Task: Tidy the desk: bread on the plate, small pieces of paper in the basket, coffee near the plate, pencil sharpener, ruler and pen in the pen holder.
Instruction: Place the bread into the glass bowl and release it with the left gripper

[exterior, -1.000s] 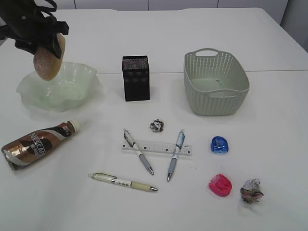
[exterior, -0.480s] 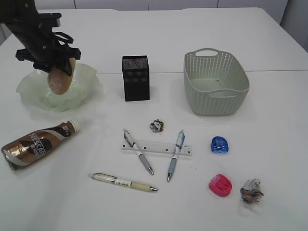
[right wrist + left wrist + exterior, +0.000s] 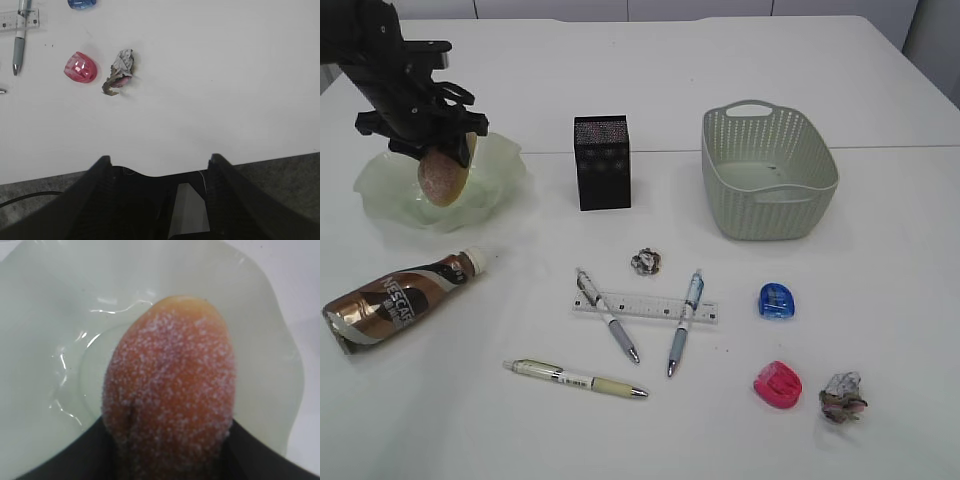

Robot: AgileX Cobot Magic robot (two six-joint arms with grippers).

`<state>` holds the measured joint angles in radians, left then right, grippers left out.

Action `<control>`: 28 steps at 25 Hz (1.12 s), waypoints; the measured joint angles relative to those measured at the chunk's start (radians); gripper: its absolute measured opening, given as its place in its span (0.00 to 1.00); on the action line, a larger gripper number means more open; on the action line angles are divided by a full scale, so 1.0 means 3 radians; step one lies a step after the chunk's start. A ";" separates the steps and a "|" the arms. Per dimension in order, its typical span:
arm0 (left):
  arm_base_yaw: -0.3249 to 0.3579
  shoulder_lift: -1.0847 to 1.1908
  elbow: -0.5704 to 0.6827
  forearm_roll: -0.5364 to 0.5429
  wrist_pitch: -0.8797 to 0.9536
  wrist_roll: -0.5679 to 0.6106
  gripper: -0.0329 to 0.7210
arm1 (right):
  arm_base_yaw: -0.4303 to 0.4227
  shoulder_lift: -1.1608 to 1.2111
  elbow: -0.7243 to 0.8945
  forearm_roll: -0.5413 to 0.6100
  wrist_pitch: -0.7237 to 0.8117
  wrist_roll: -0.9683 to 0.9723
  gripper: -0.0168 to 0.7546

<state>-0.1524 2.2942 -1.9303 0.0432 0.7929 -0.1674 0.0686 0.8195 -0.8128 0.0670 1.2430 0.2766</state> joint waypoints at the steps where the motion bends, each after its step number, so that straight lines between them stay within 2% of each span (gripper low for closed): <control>1: 0.0002 0.0000 0.0000 0.0006 -0.0006 0.0000 0.48 | 0.0000 0.0000 0.0000 0.0000 0.0000 0.0000 0.58; 19: 0.0032 0.0002 0.0000 0.0006 0.0009 0.0000 0.49 | 0.0000 0.0000 0.0000 0.0000 0.0002 0.0000 0.58; 21: 0.0032 0.0008 0.0000 0.0020 0.0023 0.0000 0.55 | 0.0000 0.0000 0.0000 0.0000 0.0002 0.0000 0.58; 26: 0.0032 0.0026 0.0000 0.0140 0.0090 -0.0040 0.89 | 0.0000 0.0000 0.0000 0.0006 0.0002 0.0000 0.58; 28: 0.0032 0.0026 0.0000 0.0174 0.0090 -0.0040 0.91 | 0.0000 0.0000 0.0000 0.0006 0.0002 0.0000 0.58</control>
<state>-0.1429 2.3020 -1.9303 0.0954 0.8200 -0.1793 0.0686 0.8195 -0.8128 0.0687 1.2436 0.2766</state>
